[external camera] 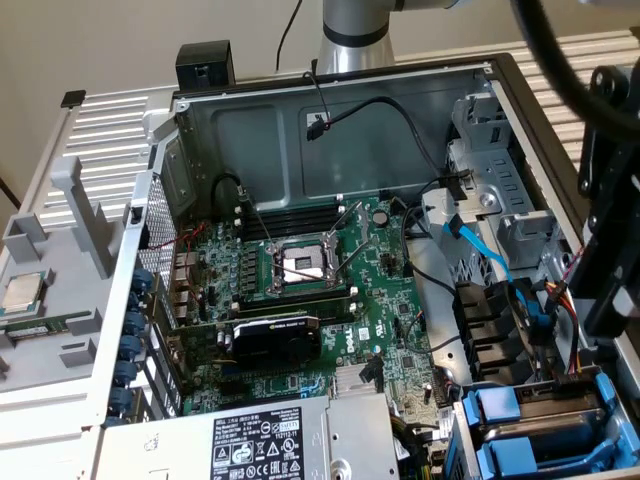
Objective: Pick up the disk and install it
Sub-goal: 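Insert the first disk wire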
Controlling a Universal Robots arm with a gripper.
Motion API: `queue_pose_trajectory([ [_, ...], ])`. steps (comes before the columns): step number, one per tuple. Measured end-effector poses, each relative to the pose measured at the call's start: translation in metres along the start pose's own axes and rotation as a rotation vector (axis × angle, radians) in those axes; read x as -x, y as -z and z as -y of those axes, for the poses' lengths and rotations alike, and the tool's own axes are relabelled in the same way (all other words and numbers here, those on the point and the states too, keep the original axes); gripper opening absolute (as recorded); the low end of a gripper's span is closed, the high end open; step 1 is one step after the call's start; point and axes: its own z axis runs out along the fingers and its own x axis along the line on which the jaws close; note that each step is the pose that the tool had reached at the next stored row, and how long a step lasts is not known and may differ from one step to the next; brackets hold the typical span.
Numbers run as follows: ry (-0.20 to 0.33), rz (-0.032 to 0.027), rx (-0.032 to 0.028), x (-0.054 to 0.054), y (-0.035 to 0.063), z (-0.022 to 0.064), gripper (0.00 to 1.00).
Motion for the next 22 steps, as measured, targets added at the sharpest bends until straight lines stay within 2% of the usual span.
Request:
queue_pose_trajectory([
  [3, -0.001, -0.0123, -0.001, 0.002, 0.0064, -0.0009, 0.31],
  [6, -0.003, -0.026, -0.002, 0.006, 0.0081, -0.0014, 0.31],
  [9, -0.005, -0.043, -0.0034, 0.011, 0.0085, -0.0018, 0.31],
  [10, -0.006, -0.054, -0.0042, 0.015, 0.0086, -0.0022, 0.31],
  [12, -0.007, -0.0617, -0.0048, 0.018, 0.0087, -0.0026, 0.31],
  [14, -0.008, -0.0666, -0.0052, 0.021, 0.0088, -0.0035, 0.31],
  [16, -0.008, -0.069, -0.0054, 0.024, 0.0086, -0.0053, 0.31],
  [22, -0.008, -0.0715, -0.0056, 0.028, 0.0081, -0.0124, 0.31],
])
